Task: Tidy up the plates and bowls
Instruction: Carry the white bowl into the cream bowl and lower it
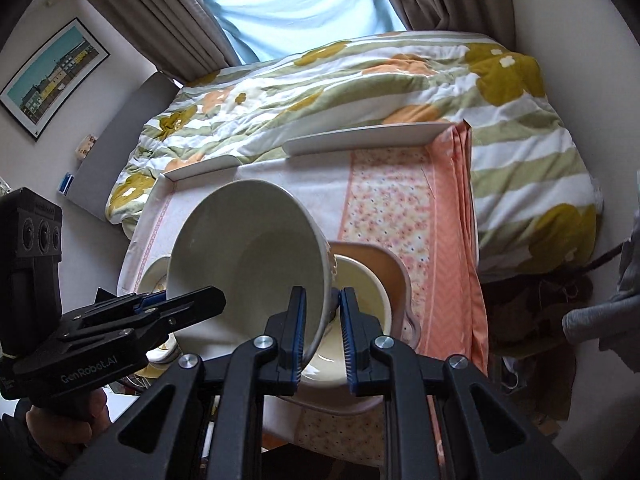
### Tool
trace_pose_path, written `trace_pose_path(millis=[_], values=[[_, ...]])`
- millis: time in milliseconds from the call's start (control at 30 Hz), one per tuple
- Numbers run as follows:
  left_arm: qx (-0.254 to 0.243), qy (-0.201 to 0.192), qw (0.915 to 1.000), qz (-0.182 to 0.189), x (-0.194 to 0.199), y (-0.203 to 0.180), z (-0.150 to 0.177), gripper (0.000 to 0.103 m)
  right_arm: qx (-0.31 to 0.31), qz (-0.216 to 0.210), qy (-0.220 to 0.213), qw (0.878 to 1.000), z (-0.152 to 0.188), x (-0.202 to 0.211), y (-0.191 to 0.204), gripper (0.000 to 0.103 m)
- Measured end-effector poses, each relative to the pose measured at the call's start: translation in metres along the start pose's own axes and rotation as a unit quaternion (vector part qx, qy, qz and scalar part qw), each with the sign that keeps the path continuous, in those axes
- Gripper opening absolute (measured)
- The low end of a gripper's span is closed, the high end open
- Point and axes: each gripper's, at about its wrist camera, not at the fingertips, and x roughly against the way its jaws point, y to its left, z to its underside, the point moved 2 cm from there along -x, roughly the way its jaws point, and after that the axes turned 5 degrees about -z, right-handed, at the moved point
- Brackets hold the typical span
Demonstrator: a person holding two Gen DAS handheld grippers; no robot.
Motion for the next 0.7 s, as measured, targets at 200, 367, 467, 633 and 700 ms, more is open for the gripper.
trace_pose_path(millis=[200,367,467,633,700], values=[[-0.018,0.041,0.9985,-0.032,-0.033,-0.003,0.012,0.021,-0.023,0.01,0.023,0.999,0.015,-0.02,-0.015,0.015],[-0.036,0.056,0.9963,-0.055,-0.047,0.002,0.007,0.021,-0.019,0.015,0.027,0.999,0.021,-0.029,-0.02,0.015],[-0.062,0.054,0.9931,-0.084,-0.053,-0.004,0.004,0.021,-0.008,0.036,0.026,0.999,0.023,-0.031,-0.021,0.015],[-0.097,0.053,0.9866,-0.12,-0.057,-0.013,0.004,0.021,-0.005,0.046,0.027,0.999,0.024,-0.033,-0.024,0.015],[-0.105,0.053,0.9848,-0.128,-0.057,-0.014,0.004,0.021,-0.001,0.05,0.028,0.998,0.023,-0.033,-0.023,0.015]])
